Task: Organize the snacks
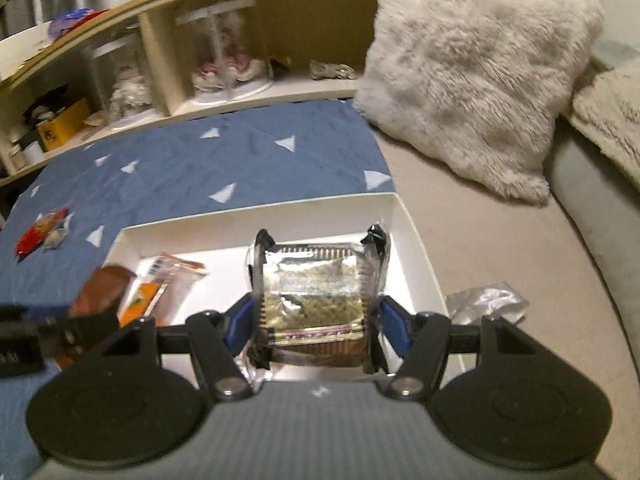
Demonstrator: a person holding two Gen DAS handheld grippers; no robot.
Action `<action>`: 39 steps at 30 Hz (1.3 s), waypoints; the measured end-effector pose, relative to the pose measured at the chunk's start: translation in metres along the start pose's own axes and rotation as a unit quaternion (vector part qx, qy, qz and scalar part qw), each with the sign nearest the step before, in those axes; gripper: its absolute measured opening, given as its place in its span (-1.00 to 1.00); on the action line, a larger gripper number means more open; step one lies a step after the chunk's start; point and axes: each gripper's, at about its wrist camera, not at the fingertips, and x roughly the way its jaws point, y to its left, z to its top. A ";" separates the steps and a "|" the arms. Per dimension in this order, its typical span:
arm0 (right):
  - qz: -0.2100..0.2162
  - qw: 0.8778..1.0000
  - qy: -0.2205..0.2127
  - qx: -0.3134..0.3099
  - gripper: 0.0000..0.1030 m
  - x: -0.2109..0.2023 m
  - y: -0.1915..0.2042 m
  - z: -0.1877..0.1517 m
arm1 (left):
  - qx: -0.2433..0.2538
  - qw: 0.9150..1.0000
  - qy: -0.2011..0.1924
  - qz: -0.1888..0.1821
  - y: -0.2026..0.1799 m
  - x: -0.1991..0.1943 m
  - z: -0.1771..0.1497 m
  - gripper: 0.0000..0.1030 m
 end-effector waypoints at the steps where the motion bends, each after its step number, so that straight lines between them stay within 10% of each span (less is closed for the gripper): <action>1: -0.001 1.000 0.002 -0.001 0.37 0.004 -0.002 0.000 | -0.001 1.000 0.005 0.003 0.001 0.006 -0.002 -0.14; 16: -0.012 0.998 0.061 -0.016 0.37 0.061 -0.013 0.001 | -0.088 0.996 0.019 0.022 0.028 0.049 -0.013 -0.14; 39: -0.083 0.991 0.092 -0.041 0.65 0.076 -0.011 -0.001 | -0.069 0.996 0.032 0.052 0.017 0.056 -0.015 0.09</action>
